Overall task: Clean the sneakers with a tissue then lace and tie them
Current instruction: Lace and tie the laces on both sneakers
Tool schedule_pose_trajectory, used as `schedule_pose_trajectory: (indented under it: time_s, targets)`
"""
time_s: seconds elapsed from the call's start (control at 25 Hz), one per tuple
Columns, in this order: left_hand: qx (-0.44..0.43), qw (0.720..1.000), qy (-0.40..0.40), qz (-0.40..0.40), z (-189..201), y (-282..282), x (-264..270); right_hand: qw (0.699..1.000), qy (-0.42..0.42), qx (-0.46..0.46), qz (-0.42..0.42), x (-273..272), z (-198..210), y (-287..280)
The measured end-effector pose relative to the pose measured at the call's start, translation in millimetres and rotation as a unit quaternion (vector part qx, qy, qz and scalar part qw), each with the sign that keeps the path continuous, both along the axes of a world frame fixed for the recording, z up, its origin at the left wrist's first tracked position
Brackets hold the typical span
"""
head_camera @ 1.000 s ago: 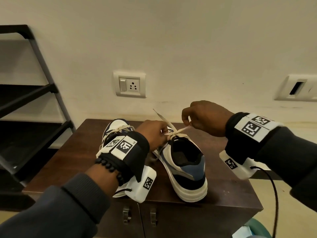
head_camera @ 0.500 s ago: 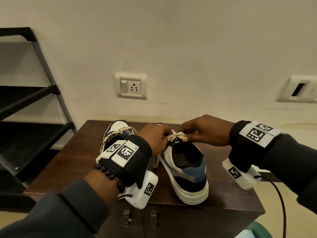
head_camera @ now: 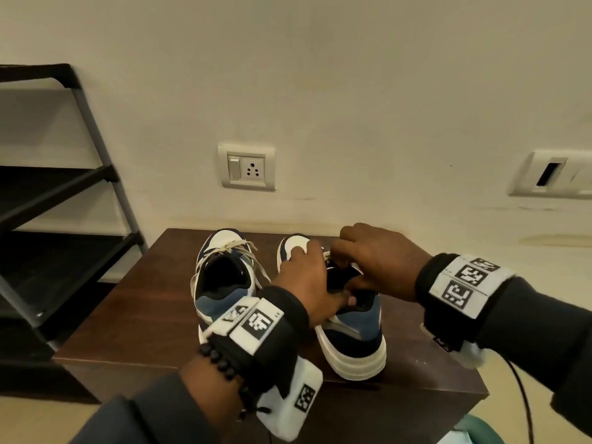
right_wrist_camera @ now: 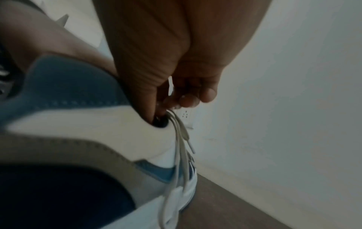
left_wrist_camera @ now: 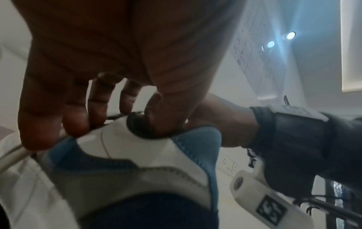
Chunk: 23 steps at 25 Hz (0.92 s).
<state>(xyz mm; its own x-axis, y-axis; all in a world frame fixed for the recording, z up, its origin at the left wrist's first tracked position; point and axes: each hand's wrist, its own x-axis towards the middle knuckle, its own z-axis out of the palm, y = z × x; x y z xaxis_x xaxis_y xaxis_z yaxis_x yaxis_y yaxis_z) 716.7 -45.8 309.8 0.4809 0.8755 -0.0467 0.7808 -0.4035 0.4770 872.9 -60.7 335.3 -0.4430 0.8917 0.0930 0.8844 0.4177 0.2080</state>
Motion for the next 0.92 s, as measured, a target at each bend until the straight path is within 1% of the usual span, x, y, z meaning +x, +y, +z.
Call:
schedule_pose_trajectory:
  time_s: [0.08, 0.12, 0.16, 0.24, 0.32, 0.36, 0.4, 0.48, 0.52, 0.6, 0.64, 0.68, 0.72, 0.84, 0.88, 0.92]
  targets:
    - [-0.021, 0.998, 0.005, 0.064, -6.7, -0.4, 5.6, 0.995, -0.057, 0.071, 0.048, 0.7, -6.8, 6.1]
    - [-0.021, 0.997, 0.01, 0.077, -6.4, 1.1, 6.5, 0.989, -0.078, 0.099, 0.076, 1.9, -9.8, 8.3]
    - [-0.01, 0.997, 0.021, 0.072, -5.1, 4.0, 7.6, 0.984, -0.084, 0.116, 0.103, 3.2, -11.5, 10.0]
    - [0.038, 0.997, 0.054, 0.03, -1.6, 8.3, 10.2, 0.978, -0.042, 0.147, 0.138, 3.2, -6.2, 15.0]
    - [0.061, 0.996, 0.063, 0.009, -2.1, 8.6, 13.6, 0.977, 0.04, 0.159, 0.133, -6.7, 15.0, 17.9]
    - [0.062, 0.996, 0.06, 0.012, -3.7, 7.9, 15.9, 0.98, 0.062, 0.144, 0.124, -12.4, 26.5, 19.5]
    - [0.065, 0.996, 0.057, 0.017, -6.1, 6.5, 17.5, 0.986, 0.059, 0.113, 0.109, -16.7, 33.3, 19.7]
    - [0.072, 0.996, 0.049, 0.028, -8.2, 4.2, 18.3, 0.993, 0.024, 0.065, 0.092, -18.2, 32.0, 12.6]
    - [0.072, 0.996, 0.038, 0.033, -10.3, 3.6, 16.4, 0.993, 0.026, 0.069, 0.093, -16.7, 27.0, 5.3]
    - [0.071, 0.996, 0.004, 0.046, -11.4, 1.6, 13.8, 0.996, 0.036, 0.052, 0.058, -4.0, 15.0, -10.6]
    - [0.067, 0.996, 0.002, 0.053, -12.0, 0.9, 12.4, 0.998, 0.027, 0.04, 0.042, 1.8, 6.6, -15.5]
    - [0.06, 0.997, 0.01, 0.057, -12.1, 0.5, 12.0, 0.999, 0.0, 0.031, 0.025, 5.0, -2.2, -18.4]
    - [0.056, 0.997, 0.021, 0.057, -12.5, 0.3, 11.9, 0.999, -0.031, 0.036, 0.013, 5.7, -12.5, -19.1]
    - [0.069, 0.995, 0.041, 0.054, -11.3, 1.9, 14.0, 0.986, -0.105, 0.128, 0.006, -3.2, -23.1, -16.8]
    - [0.078, 0.995, 0.05, 0.049, -11.1, 2.9, 15.0, 0.982, -0.104, 0.158, 0.019, -4.5, -22.3, -16.8]
    - [0.084, 0.994, 0.061, 0.041, -10.4, 3.4, 16.5, 0.981, -0.082, 0.171, 0.037, -4.8, -20.6, -17.6]
